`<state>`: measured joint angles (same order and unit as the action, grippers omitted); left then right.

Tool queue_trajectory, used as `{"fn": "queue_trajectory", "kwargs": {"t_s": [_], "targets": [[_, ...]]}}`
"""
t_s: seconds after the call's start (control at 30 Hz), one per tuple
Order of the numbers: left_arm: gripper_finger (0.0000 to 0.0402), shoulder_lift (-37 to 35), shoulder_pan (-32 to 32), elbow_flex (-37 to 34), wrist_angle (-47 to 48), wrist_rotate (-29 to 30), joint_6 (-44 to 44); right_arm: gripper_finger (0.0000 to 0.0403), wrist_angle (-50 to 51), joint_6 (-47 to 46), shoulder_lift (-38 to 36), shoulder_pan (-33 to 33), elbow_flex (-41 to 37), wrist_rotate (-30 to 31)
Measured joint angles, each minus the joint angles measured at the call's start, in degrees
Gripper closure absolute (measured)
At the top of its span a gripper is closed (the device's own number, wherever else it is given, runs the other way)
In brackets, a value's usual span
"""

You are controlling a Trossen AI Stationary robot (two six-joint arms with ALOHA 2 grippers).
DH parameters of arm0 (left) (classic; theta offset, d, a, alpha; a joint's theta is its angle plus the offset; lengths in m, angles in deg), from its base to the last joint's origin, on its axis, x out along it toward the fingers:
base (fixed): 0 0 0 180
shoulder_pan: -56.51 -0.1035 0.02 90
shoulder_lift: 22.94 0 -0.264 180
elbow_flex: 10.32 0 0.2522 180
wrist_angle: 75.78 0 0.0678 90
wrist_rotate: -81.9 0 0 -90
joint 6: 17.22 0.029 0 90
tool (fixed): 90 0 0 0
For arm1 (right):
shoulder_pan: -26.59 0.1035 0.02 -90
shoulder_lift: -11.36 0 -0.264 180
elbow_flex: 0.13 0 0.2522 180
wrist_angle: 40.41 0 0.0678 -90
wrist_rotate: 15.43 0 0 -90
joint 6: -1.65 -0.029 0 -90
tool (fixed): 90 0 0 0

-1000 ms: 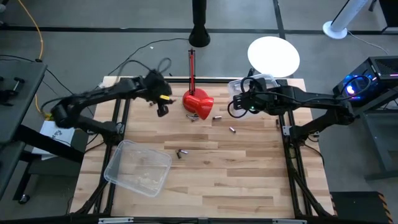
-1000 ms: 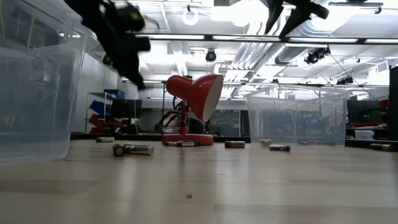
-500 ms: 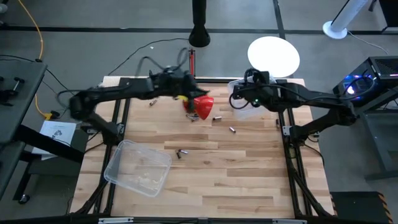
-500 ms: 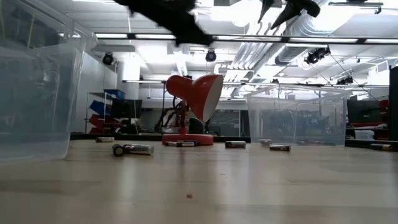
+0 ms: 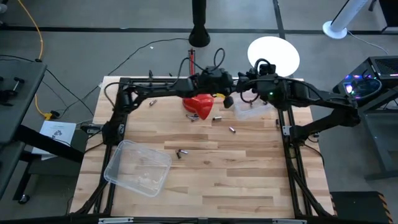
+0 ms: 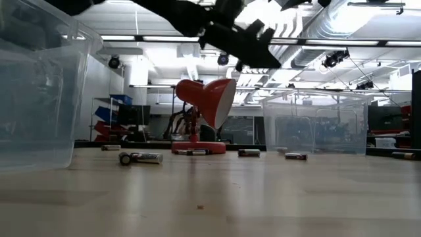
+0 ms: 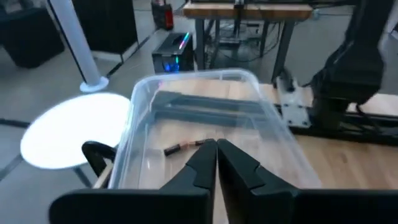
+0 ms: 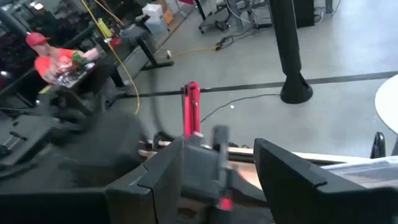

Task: Sort batteries
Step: Put the black battery into the top transparent bin, then adjust the bottom transparent bin

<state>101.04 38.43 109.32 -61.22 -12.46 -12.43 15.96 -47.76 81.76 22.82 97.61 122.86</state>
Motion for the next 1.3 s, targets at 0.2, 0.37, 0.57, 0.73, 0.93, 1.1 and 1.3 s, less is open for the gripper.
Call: {"fn": "queue_trajectory", "kwargs": {"t_s": [0.2,0.37,0.57,0.73,0.93,1.1,1.3], "targets": [[0.0335,-1.17,0.0,3.02,13.94,0.01,-0.02,0.0214,-0.54,2.22,-1.05,0.5,0.0,-0.03],[0.0297,-8.37,-0.33,2.72,26.6,-2.75,4.05,0.0214,-0.52,5.33,-1.14,0.62,0.0,-0.48],[0.0281,-18.98,0.83,-3.37,37.41,-10.5,4.27,0.0214,-0.54,11.07,-1.08,1.22,-0.04,-6.78],[0.028,-32.81,5.03,-19.53,36.62,-12.89,2.2,0.0214,-0.54,14.29,-0.88,3.85,-0.05,-12.35],[0.028,-51.93,12.24,-43.83,28.55,-10.83,-8.68,0.0214,-0.33,14.9,1.46,8.18,-0.63,-15.52],[0.028,-57.45,20.33,-54.22,27.25,-3.31,-4.75,0.0214,-0.43,14.36,4.35,9.58,-1.49,-15.66],[0.028,-50.15,21.54,-51.06,29.59,0.16,2.19,0.0214,-1.52,13.31,6.83,9.4,-1.51,-15.91]]}}
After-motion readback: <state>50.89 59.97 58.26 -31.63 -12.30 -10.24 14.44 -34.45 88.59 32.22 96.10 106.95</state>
